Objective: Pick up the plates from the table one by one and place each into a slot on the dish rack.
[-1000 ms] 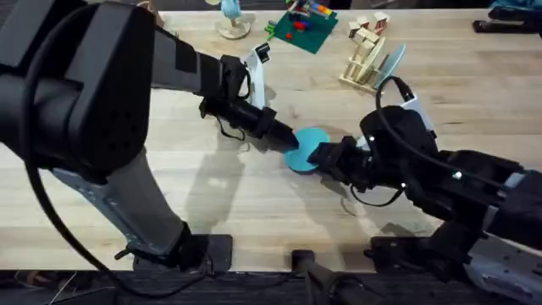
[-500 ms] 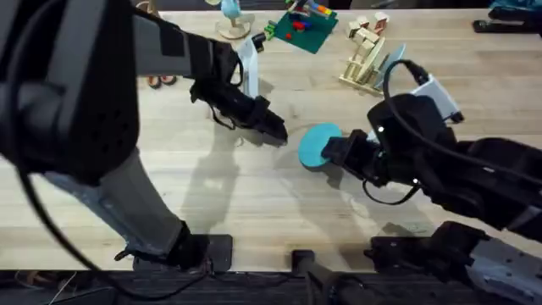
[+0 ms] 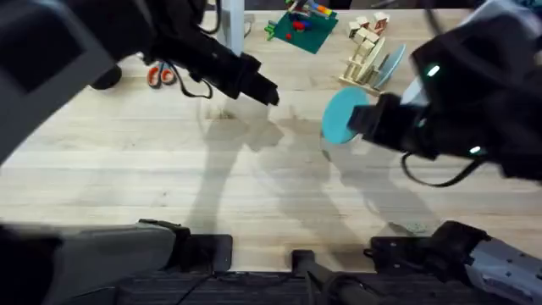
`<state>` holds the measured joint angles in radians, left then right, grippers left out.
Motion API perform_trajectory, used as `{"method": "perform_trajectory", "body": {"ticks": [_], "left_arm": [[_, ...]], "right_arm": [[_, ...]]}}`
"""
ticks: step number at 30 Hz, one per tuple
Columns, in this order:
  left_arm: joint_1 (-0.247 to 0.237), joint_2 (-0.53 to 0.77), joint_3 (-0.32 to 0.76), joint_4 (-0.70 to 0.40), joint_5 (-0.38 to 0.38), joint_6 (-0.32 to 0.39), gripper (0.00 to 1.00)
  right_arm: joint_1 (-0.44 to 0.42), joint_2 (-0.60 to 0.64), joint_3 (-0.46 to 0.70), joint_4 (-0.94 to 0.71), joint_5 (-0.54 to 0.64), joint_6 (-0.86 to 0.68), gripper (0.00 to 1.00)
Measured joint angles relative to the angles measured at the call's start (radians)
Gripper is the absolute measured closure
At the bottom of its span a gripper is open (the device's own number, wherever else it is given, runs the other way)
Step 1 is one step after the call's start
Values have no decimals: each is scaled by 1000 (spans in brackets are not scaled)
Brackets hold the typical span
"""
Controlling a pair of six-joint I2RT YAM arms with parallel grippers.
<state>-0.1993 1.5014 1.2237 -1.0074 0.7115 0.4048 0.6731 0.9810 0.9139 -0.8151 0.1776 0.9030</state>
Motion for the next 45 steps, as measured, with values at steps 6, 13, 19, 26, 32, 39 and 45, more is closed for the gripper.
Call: {"method": "perform_trajectory", "body": {"ticks": [6,13,19,26,32,39,45], "left_arm": [[0,-127,44,-46,-118,-2,960],[0,-272,55,-104,-238,-9,935],[0,-380,55,-135,-309,-20,57],[0,-453,55,-135,-335,-24,6],[0,-457,56,-135,-343,-24,5],[0,-457,56,-135,-343,-24,6],[0,-457,57,-134,-343,-24,8]], "right_arm": [[-83,0,151,-130,14,-124,967],[-171,50,328,-264,18,-238,967],[-210,193,488,-395,49,-293,968],[-212,367,703,-504,93,-313,969],[-212,507,890,-569,132,-300,969],[-214,633,1032,-573,181,-248,970],[-254,690,1069,-568,204,-203,970]]}}
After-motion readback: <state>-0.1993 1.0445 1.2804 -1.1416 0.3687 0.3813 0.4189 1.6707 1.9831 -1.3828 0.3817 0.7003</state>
